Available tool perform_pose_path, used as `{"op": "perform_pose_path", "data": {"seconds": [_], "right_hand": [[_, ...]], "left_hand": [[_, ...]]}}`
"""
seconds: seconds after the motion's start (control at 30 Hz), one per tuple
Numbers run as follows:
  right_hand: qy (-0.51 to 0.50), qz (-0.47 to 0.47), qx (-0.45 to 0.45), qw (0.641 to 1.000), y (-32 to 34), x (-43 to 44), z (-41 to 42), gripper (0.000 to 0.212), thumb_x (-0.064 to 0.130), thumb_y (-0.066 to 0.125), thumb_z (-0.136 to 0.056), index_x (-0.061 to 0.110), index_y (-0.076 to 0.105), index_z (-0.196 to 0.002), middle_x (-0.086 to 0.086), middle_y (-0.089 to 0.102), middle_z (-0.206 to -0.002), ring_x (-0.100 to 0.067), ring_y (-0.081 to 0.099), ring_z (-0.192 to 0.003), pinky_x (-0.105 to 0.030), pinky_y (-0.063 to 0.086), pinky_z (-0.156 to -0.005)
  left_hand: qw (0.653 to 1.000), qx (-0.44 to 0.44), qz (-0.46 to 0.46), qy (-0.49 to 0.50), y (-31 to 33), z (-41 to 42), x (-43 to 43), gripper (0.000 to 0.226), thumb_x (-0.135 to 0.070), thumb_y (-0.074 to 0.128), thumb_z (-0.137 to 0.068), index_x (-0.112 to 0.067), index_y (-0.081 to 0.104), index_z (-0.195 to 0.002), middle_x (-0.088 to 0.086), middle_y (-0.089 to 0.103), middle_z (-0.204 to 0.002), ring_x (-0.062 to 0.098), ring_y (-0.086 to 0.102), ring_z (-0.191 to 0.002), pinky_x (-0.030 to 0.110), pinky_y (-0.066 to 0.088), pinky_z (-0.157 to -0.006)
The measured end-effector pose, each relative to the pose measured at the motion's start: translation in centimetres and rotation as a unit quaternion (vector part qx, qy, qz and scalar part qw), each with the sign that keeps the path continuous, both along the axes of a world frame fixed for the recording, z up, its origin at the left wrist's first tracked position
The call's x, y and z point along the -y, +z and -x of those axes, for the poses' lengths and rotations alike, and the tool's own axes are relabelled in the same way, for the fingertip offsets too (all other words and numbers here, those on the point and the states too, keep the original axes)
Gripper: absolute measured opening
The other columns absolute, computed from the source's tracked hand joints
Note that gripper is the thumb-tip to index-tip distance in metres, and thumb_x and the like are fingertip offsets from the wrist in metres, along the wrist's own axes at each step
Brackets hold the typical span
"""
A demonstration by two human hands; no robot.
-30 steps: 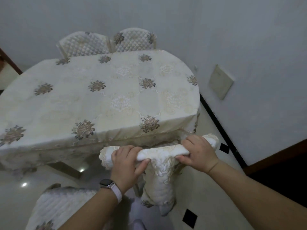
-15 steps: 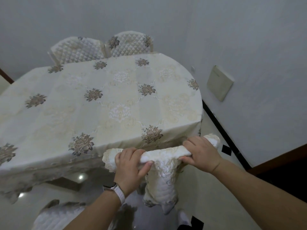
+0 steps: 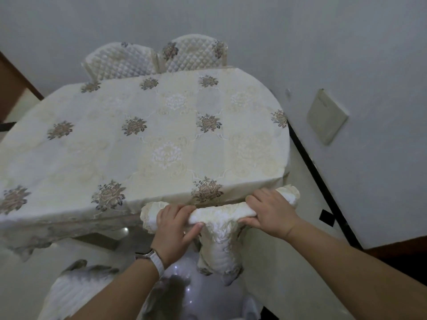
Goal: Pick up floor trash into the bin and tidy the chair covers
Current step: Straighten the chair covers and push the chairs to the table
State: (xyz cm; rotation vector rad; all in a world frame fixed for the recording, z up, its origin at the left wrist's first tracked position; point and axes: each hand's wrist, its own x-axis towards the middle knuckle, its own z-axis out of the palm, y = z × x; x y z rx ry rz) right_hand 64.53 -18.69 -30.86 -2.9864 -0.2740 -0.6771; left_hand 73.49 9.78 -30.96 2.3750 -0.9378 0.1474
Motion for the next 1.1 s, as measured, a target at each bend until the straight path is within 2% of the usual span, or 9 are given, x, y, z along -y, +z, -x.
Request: {"op": "perform_pose_path", "data": {"seconds": [0.2, 0.33, 0.43, 0.53, 0.67, 0.77, 0.87, 1.0, 1.1], "right_hand": [[0.023, 0.010, -0.007, 1.000, -1.4, 1.1, -0.4, 0.062, 0.073, 0.038, -0.088, 0.014, 0.056, -0.078, -0.003, 0.052, -0.077, -0.024, 0.049, -0.066, -0.035, 0.039, -0.057], [0.026, 0.002, 0.005, 1.000, -1.5, 1.2, -0.3, 0.064, 0.074, 0.036, -0.090, 0.015, 0.055, -0.078, -0.003, 0.050, -0.078, -0.023, 0.046, -0.068, -0.036, 0.037, -0.058], [0.025, -0.006, 0.004, 1.000, -1.8, 1.2, -0.2, 0.056, 0.072, 0.049, -0.085, 0.017, 0.052, -0.083, -0.003, 0.049, -0.080, -0.024, 0.045, -0.070, -0.036, 0.036, -0.061], [0.022, -0.022, -0.013, 0.999, -1.8, 1.1, 0.0, 0.052, 0.070, 0.054, -0.081, 0.019, 0.046, -0.089, -0.002, 0.051, -0.082, -0.024, 0.047, -0.072, -0.036, 0.040, -0.062], [0.007, -0.052, -0.067, 0.996, -1.3, 0.7, 0.3, 0.052, 0.068, 0.053, -0.079, 0.017, 0.057, -0.087, -0.001, 0.053, -0.081, -0.025, 0.051, -0.073, -0.036, 0.042, -0.064], [0.007, -0.090, -0.099, 0.991, -0.4, 0.1, 0.8, 0.049, 0.062, 0.053, -0.078, 0.017, 0.064, -0.094, 0.001, 0.058, -0.087, -0.024, 0.057, -0.079, -0.036, 0.044, -0.070], [0.064, -0.115, -0.090, 0.987, 0.6, -1.8, 0.8, 0.046, 0.053, 0.052, -0.082, 0.016, 0.066, -0.105, -0.002, 0.064, -0.100, -0.023, 0.060, -0.088, -0.037, 0.049, -0.076], [0.140, -0.115, -0.090, 0.979, 1.7, -6.0, 0.0, 0.043, 0.045, 0.051, -0.085, 0.013, 0.064, -0.110, -0.006, 0.063, -0.111, -0.028, 0.061, -0.095, -0.039, 0.051, -0.076], [0.151, -0.114, -0.107, 0.976, 2.5, -8.9, 0.7, 0.045, 0.048, 0.048, -0.087, 0.014, 0.064, -0.112, -0.006, 0.062, -0.115, -0.027, 0.059, -0.100, -0.039, 0.051, -0.081]], "left_hand": [[1.000, 0.010, -0.001, -0.002, -1.3, 0.6, 0.6, 0.049, -0.056, 0.050, -0.092, -0.015, 0.068, -0.112, 0.001, 0.061, -0.106, 0.017, 0.049, -0.103, 0.033, 0.031, -0.094], [1.000, 0.011, 0.005, -0.003, -1.3, 0.8, 0.8, 0.051, -0.060, 0.042, -0.096, -0.017, 0.065, -0.113, 0.000, 0.060, -0.108, 0.017, 0.049, -0.104, 0.032, 0.031, -0.096], [1.000, -0.001, 0.001, 0.002, -1.3, 0.8, 0.8, 0.051, -0.060, 0.042, -0.096, -0.018, 0.064, -0.115, -0.001, 0.059, -0.110, 0.016, 0.050, -0.105, 0.037, 0.035, -0.097], [1.000, -0.008, -0.020, 0.000, -1.1, 0.9, 0.7, 0.052, -0.060, 0.041, -0.096, -0.018, 0.064, -0.118, -0.002, 0.059, -0.112, 0.017, 0.051, -0.107, 0.044, 0.038, -0.098], [0.996, -0.048, -0.069, 0.016, -0.4, 1.7, 0.7, 0.057, -0.062, 0.032, -0.098, -0.024, 0.058, -0.130, -0.001, 0.058, -0.130, 0.020, 0.047, -0.125, 0.060, 0.034, -0.108], [0.992, -0.089, -0.066, 0.067, 0.7, 3.6, 0.9, 0.058, -0.062, 0.033, -0.097, -0.024, 0.057, -0.135, 0.002, 0.052, -0.143, 0.022, 0.041, -0.137, 0.053, 0.030, -0.114], [0.986, -0.095, -0.055, 0.129, 2.0, 5.8, 0.2, 0.053, -0.051, 0.043, -0.095, -0.019, 0.059, -0.133, 0.003, 0.053, -0.141, 0.021, 0.044, -0.133, 0.044, 0.037, -0.110], [0.979, -0.067, -0.087, 0.170, 3.3, 8.6, -2.7, 0.049, -0.043, 0.046, -0.092, -0.019, 0.060, -0.132, 0.004, 0.056, -0.137, 0.019, 0.048, -0.128, 0.044, 0.042, -0.105], [0.973, -0.063, -0.090, 0.205, 4.1, 10.8, -5.4, 0.046, -0.042, 0.048, -0.091, -0.020, 0.063, -0.129, 0.001, 0.057, -0.135, 0.019, 0.050, -0.126, 0.044, 0.045, -0.103]]}}
